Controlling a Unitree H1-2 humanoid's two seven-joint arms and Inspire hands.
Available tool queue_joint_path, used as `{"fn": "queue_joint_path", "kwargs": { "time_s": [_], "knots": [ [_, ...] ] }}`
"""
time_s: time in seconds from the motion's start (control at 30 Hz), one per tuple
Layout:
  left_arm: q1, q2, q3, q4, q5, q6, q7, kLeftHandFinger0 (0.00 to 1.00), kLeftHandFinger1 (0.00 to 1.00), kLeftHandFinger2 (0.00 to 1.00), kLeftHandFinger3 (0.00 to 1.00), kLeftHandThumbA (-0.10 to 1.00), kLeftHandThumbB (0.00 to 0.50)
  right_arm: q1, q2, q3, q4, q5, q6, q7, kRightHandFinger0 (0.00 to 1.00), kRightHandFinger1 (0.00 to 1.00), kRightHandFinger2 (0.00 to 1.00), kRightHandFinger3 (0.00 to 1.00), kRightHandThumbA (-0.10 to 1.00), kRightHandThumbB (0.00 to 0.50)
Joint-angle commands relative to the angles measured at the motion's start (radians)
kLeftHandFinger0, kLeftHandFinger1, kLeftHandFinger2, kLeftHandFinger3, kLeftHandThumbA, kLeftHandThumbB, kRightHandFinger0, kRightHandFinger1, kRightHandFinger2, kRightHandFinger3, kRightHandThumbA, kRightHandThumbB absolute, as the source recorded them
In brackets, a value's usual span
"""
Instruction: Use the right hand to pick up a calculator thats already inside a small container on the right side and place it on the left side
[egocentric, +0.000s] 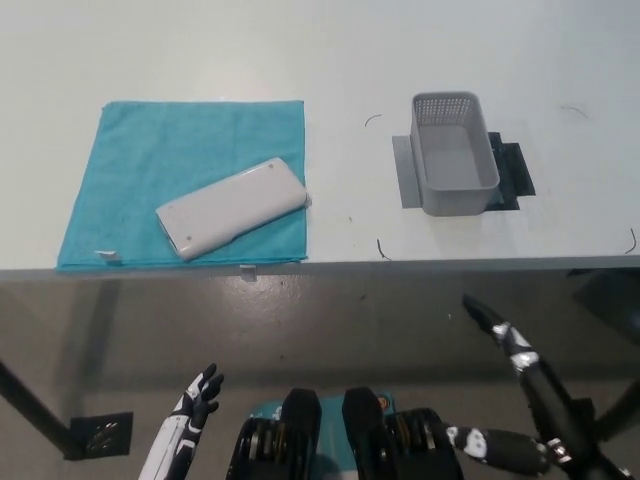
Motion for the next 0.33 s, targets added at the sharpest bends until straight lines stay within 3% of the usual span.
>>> {"fn": "queue_joint_path", "kwargs": {
  "time_s": [0.0, 0.03, 0.13, 0.2, 0.3],
  "knots": [
    [0.02, -0.003, 0.008, -0.013, -0.011, -0.097, 0.018, 1.0, 1.0, 1.0, 1.0, 1.0, 0.0, 0.028, 0.039, -0.117, 0.002, 0.184, -0.417, -0.209, 1.0, 1.0, 1.0, 1.0, 1.0, 0.186],
    [0.013, 0.0, 0.01, -0.006, -0.012, -0.102, 0.017, 1.0, 1.0, 1.0, 1.0, 1.0, 0.0, 0.011, 0.057, -0.135, 0.08, 0.155, -0.417, -0.232, 1.0, 1.0, 1.0, 1.0, 1.0, 0.234],
    [0.033, -0.004, 0.007, -0.004, -0.014, -0.102, 0.016, 1.0, 1.0, 1.0, 1.0, 1.0, 0.0, -0.002, 0.037, -0.138, 0.211, 0.158, -0.417, -0.23, 1.0, 1.0, 1.0, 1.0, 1.0, 0.171],
    [0.033, -0.006, 0.006, -0.004, -0.006, -0.099, 0.02, 1.0, 1.0, 1.0, 1.0, 1.0, 0.0, -0.023, 0.032, -0.143, 0.291, 0.145, -0.417, -0.235, 1.0, 1.0, 1.0, 1.0, 1.0, 0.168],
    [0.024, -0.009, 0.01, -0.005, -0.011, -0.098, 0.022, 1.0, 1.0, 1.0, 1.0, 1.0, 0.0, -0.053, 0.022, -0.144, 0.36, 0.122, -0.417, -0.233, 1.0, 1.0, 1.0, 1.0, 1.0, 0.205]
  ]
}}
